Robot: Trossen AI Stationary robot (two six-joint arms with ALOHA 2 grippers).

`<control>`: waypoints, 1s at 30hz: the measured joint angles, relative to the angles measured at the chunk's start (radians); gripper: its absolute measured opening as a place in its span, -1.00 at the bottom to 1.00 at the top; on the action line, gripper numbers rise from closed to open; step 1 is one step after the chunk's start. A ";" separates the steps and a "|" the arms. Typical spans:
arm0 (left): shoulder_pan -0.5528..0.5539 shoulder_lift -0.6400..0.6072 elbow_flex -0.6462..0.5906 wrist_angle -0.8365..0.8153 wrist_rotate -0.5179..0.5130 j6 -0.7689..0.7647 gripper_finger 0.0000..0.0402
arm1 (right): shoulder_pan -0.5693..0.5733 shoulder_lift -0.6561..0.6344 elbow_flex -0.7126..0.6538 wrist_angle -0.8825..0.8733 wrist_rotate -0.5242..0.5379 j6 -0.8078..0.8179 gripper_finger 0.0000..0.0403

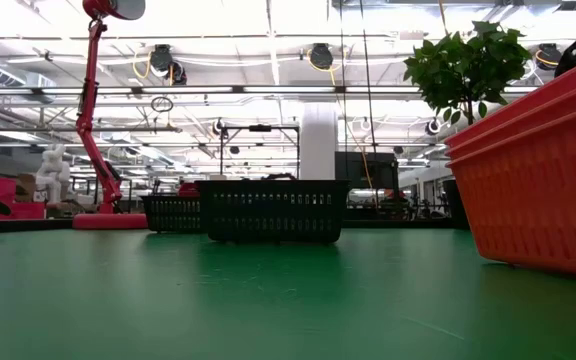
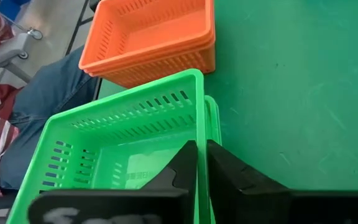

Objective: Stack baskets by color
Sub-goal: Stack the left green bin on top of the right stacked green bins, then stack the top black bin on top of the bottom stacked black bins

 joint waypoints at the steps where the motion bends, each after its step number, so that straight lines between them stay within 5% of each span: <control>1: 0.000 0.000 0.000 0.000 0.000 0.000 -0.35 | 0.000 0.000 -0.002 0.003 0.000 0.001 -0.84; 9: 0.001 0.000 0.000 -0.001 0.000 0.001 -0.35 | 0.000 0.000 -0.004 0.026 0.007 0.004 -0.55; 14: 0.024 -0.018 0.000 -0.047 -0.021 0.001 -0.35 | -0.007 0.001 0.030 0.042 0.131 -0.023 -0.50; 23: 0.195 -0.172 0.002 -0.370 0.039 -0.109 -0.35 | -0.055 0.024 0.071 0.316 0.478 -0.522 -0.50; 30: 0.426 -0.247 0.001 -0.632 0.110 -0.129 -0.32 | -0.129 0.035 0.071 0.355 0.553 -0.733 -0.50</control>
